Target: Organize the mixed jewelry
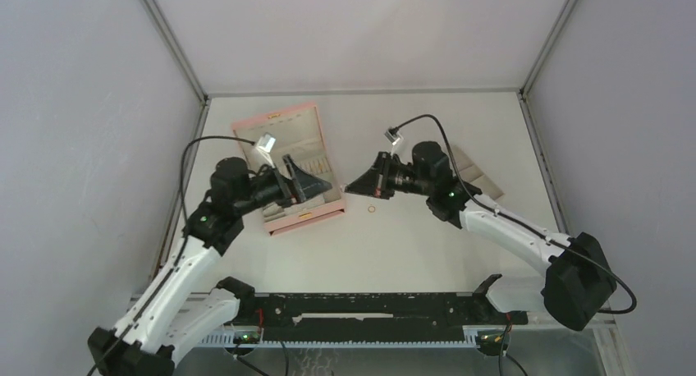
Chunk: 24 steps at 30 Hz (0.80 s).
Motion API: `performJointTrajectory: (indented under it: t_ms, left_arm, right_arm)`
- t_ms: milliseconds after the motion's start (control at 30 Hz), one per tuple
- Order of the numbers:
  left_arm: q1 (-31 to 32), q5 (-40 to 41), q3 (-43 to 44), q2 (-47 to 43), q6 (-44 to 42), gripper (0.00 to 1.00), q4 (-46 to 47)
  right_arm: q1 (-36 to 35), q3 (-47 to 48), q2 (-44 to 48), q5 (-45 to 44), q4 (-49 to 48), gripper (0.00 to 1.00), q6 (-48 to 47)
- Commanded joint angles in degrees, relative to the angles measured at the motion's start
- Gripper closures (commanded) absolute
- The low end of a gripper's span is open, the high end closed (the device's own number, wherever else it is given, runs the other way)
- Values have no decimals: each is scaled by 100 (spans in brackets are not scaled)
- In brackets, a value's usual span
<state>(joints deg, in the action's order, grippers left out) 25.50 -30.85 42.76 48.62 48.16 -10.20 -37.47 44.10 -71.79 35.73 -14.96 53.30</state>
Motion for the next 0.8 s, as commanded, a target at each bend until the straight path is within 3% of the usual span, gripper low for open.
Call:
performJointTrajectory:
  t_ms: [0,167,300,633,767]
  left_arm:
    - [-722,1387,809,-705,-975,9,-2359]
    - [-1116,4115,1525,-1307,-865,8,-4048]
    - [-1116,5297,1662,-1929,-481,8,-4484]
    - [-1115,5583,1693,-2342,-610,9,-4781]
    - [-1116,5719,1666,-2538,-619,9,-4811]
  right_arm:
    - [-682,1718,-302,-2434,3120,100,-1618]
    - [-1209,3464,-1763,-3738,4711,100,-1972]
    - [-1521,4937,-3041,-4365,5252,100,-2297]
    - [-1690,8231,-5546,-4988,6427,100,-2904]
    - [-1658,8996,-6226,-4938,6612,100,-2935]
